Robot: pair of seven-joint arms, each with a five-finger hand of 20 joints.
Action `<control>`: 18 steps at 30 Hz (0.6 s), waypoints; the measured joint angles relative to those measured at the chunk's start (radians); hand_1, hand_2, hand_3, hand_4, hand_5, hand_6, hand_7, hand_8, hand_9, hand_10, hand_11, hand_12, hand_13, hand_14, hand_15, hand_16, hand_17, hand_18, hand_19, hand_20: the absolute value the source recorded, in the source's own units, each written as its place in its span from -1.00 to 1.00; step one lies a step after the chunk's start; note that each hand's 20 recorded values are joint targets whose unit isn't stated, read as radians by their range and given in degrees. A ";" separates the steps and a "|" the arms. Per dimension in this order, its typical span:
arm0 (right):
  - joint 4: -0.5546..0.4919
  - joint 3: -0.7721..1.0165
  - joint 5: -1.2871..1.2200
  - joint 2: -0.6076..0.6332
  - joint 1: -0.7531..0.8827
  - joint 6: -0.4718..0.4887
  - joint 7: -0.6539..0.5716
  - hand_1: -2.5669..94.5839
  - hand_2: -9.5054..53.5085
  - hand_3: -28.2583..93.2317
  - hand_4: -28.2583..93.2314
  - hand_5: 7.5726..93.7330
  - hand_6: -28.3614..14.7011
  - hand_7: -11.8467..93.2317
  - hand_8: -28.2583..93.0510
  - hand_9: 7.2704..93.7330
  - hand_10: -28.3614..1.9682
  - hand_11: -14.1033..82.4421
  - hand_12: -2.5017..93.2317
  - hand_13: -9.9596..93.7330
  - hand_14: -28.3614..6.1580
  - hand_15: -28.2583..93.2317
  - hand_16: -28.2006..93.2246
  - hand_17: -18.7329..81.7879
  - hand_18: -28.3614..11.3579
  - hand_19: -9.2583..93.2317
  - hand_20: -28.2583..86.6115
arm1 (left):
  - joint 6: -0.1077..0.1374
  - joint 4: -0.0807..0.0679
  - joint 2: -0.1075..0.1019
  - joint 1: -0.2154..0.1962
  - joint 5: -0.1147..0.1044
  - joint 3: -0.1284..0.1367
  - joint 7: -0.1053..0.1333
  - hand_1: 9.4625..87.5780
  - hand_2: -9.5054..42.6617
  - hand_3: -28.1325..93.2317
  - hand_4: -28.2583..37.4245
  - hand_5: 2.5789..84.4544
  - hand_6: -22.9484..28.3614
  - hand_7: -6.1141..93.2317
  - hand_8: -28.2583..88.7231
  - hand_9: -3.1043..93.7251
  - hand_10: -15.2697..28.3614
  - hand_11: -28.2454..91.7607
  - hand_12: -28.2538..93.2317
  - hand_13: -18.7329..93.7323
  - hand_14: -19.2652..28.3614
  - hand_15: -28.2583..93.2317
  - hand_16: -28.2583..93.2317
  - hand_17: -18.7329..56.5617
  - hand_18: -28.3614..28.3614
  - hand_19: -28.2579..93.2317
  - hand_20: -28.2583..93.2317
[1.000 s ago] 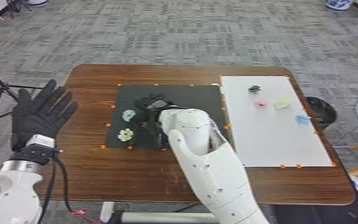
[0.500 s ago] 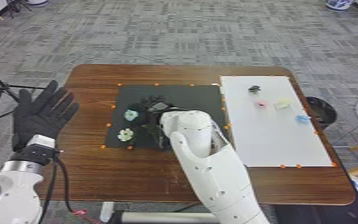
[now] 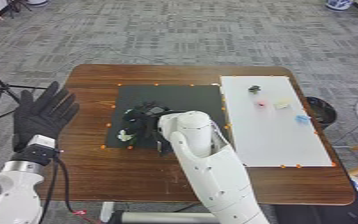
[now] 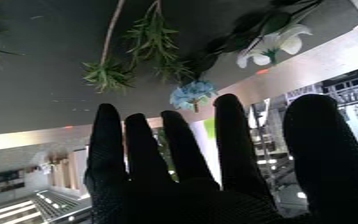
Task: Arrange flowers
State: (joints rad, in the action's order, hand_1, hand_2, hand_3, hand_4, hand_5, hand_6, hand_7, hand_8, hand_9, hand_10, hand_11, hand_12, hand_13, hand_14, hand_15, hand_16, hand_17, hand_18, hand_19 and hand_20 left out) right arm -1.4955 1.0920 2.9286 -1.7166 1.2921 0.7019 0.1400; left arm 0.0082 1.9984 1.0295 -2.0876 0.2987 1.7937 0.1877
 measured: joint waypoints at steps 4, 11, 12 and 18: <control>0.006 -0.002 0.000 0.000 -0.002 -0.002 -0.016 -0.54 -0.09 0.65 -0.98 -0.44 -0.18 -0.66 -0.74 -0.62 0.06 -0.49 -0.81 -0.74 -0.42 -0.01 -0.59 -0.77 -0.52 0.29 -0.50 | -0.001 0.000 0.000 0.000 0.000 0.000 -0.003 -0.54 0.08 0.40 -1.00 -0.21 0.25 -0.72 -0.66 -0.38 0.41 -0.25 -0.44 -0.34 0.44 -0.25 -0.62 -0.79 0.52 0.07 -0.51; 0.013 -0.009 0.000 0.002 -0.003 -0.037 -0.049 -0.53 -0.15 0.70 -1.00 -0.39 -0.34 -0.68 -0.74 -0.56 -0.05 -0.43 -0.84 -0.72 -0.41 0.05 -0.65 -0.74 -0.51 0.33 -0.54 | -0.004 -0.001 0.001 0.001 0.000 0.000 -0.006 -0.56 0.07 0.43 -1.00 -0.21 0.26 -0.72 -0.66 -0.38 0.42 -0.26 -0.44 -0.34 0.46 -0.25 -0.62 -0.79 0.52 0.07 -0.50; 0.013 -0.011 0.000 0.002 -0.003 -0.041 -0.055 -0.53 -0.16 0.70 -1.00 -0.39 -0.34 -0.68 -0.74 -0.56 -0.07 -0.43 -0.84 -0.72 -0.42 0.06 -0.65 -0.74 -0.51 0.33 -0.54 | -0.005 -0.001 0.001 0.000 0.000 0.000 -0.006 -0.56 0.07 0.44 -1.00 -0.21 0.26 -0.72 -0.66 -0.38 0.43 -0.26 -0.44 -0.34 0.46 -0.25 -0.62 -0.79 0.52 0.06 -0.50; 0.013 -0.029 -0.001 0.009 -0.006 -0.052 -0.119 -0.52 -0.18 0.70 -1.00 -0.37 -0.37 -0.69 -0.73 -0.56 -0.10 -0.43 -0.85 -0.72 -0.44 0.07 -0.67 -0.74 -0.53 0.35 -0.55 | -0.007 -0.001 0.002 0.000 0.000 0.000 -0.007 -0.55 0.06 0.45 -1.00 -0.20 0.29 -0.73 -0.66 -0.38 0.48 -0.27 -0.44 -0.36 0.51 -0.25 -0.61 -0.80 0.53 0.06 -0.49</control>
State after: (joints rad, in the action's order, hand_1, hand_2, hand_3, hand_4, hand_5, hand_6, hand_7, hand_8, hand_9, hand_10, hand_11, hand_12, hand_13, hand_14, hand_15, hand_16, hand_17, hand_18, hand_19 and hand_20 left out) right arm -1.4821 1.0629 2.9277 -1.7079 1.2862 0.6502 0.0211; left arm 0.0014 1.9979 1.0313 -2.0881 0.2987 1.7935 0.1807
